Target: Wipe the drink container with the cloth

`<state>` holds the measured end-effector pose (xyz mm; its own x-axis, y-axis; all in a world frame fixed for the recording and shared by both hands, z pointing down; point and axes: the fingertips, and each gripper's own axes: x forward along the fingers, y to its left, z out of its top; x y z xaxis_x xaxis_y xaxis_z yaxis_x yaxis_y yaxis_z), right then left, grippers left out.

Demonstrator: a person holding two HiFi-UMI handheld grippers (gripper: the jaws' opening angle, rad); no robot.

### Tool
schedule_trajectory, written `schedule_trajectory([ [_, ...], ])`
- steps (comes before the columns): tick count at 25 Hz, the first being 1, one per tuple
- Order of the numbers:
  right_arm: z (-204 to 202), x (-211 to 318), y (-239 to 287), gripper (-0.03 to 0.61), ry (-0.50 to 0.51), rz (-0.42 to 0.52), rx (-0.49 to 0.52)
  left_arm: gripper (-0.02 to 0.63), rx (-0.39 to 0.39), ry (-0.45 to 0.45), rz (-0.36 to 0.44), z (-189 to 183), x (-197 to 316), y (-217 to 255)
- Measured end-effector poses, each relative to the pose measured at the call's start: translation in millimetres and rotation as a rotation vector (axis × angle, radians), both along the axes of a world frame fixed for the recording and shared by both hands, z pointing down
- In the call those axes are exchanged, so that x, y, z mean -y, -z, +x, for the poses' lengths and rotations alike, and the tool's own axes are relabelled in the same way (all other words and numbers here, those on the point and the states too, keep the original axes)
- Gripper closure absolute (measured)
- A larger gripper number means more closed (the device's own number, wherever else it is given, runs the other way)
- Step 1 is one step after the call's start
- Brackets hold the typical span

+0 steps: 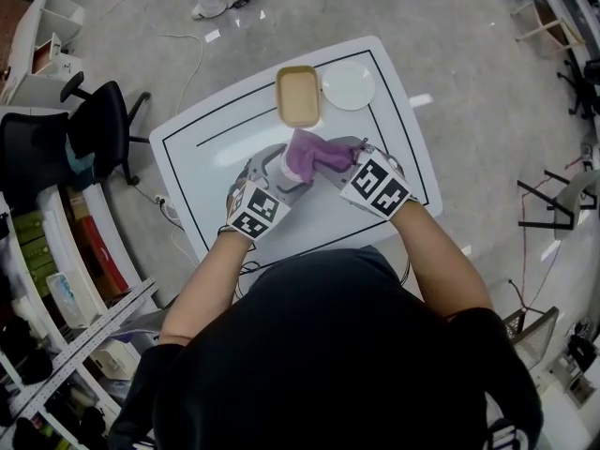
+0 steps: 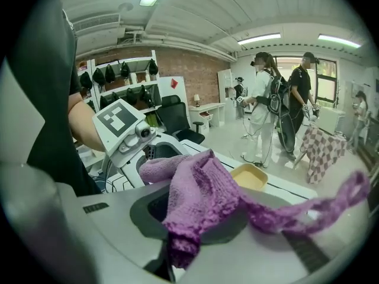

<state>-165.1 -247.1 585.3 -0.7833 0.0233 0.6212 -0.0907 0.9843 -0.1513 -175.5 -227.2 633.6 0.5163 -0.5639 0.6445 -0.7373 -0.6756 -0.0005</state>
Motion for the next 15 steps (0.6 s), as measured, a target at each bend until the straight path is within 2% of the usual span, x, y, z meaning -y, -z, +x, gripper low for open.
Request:
schedule_trajectory([
  [6, 30.9, 20.3, -11.9, 0.502, -0.133, -0.044, 0.0, 0.199, 0.001, 0.0, -0.004, -0.2, -0.3, 0.2],
  [15, 37.4, 21.3, -16.5, 0.502, -0.243, -0.075, 0.067, 0.199, 0.018, 0.007, -0.032, 1.5, -0.4, -3.2],
])
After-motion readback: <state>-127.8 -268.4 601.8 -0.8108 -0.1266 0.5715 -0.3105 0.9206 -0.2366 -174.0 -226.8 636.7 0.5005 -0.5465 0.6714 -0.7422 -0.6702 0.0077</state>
